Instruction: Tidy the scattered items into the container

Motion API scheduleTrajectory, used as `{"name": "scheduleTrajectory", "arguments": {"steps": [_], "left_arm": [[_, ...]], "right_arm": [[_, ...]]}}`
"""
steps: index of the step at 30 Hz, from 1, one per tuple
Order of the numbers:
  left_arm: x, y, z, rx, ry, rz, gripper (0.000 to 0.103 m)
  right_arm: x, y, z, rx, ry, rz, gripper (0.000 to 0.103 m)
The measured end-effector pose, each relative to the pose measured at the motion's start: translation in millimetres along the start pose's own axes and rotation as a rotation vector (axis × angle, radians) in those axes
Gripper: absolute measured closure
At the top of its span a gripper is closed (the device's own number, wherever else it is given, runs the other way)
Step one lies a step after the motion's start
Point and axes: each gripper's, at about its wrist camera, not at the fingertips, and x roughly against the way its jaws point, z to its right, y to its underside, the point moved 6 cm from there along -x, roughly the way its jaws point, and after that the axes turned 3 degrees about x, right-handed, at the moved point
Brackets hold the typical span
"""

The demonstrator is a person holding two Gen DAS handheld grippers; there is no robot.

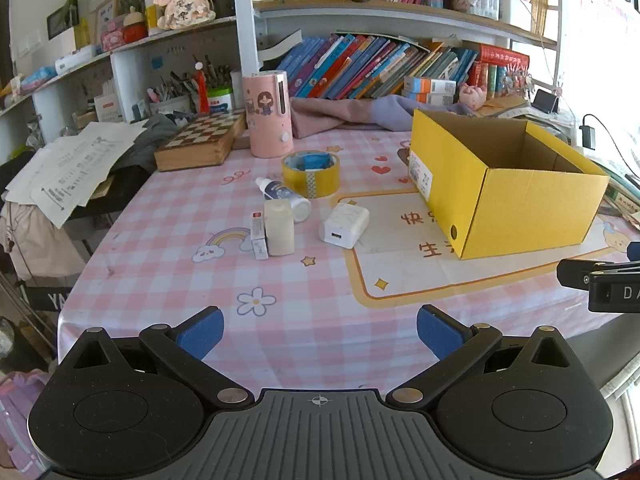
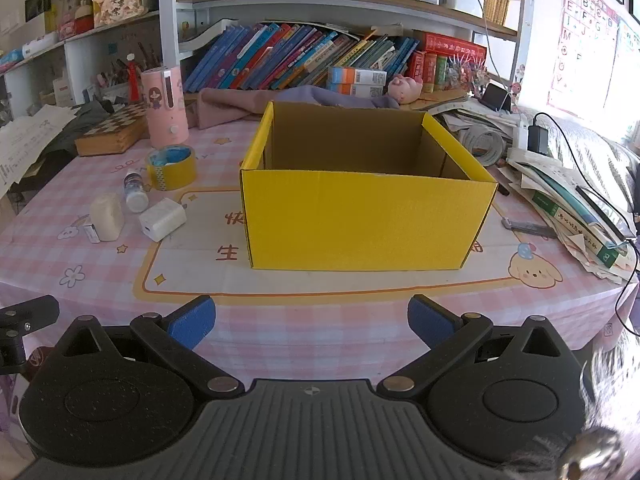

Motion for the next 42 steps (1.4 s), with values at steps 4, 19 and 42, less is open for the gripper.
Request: {"name": "scheduleTrajectory", "arguments": {"steps": [4,19,42], "left_arm": [[-2.9,-0.7,-1.9,0.001,-0.006,-0.008,0.000],[-7.4,-1.4,-7.1,0.005,0.000,-0.009,0.000],[-10.5,-6.6,-26.6,0.017,-0.008,0.015,0.000]], "right_arm": [[-0.6,-0.4,-1.6,0.002,-0.001,-0.002,0.000],[-3.3,-4.8,-10.8,0.023,-0.004,-0.007,0.000],[-8.0,-17.9,-35.7,0.076,-0.075,0.006,0.000]]}}
